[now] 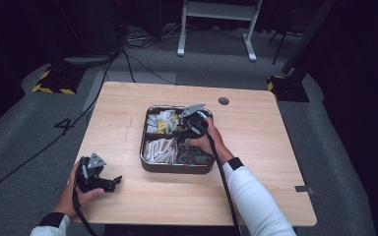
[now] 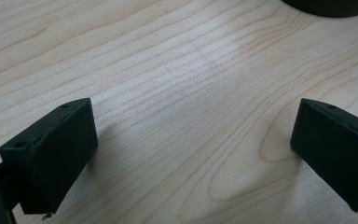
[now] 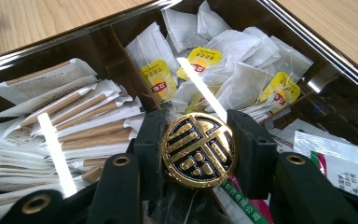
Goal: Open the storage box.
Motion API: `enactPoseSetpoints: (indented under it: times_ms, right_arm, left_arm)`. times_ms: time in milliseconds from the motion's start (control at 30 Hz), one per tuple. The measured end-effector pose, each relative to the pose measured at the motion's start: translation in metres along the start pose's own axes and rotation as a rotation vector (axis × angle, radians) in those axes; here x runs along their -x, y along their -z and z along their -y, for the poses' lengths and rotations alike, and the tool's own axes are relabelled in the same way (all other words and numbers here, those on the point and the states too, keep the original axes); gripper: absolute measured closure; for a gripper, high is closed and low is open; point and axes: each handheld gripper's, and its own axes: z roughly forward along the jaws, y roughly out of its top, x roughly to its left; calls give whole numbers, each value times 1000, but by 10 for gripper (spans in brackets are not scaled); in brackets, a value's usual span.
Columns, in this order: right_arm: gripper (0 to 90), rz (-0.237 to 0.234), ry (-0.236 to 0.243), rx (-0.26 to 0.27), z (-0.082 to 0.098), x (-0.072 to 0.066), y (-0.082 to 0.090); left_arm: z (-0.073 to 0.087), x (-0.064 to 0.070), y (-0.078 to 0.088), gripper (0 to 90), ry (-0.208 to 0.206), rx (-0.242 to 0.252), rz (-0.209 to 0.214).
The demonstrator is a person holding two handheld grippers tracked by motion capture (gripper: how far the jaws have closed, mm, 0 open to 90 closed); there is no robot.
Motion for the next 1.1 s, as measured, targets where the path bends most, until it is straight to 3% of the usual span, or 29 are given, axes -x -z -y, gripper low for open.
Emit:
enactPoseSetpoints:
  times_ms: [533, 1100]
  right_arm:
    - [595, 9, 16, -6, 2, -1, 11]
    - [594, 21, 31, 23, -11, -4, 36]
  left_arm:
    - [0, 0, 0, 8, 2, 0, -1]
    - [0, 0, 0, 8, 2, -1, -1]
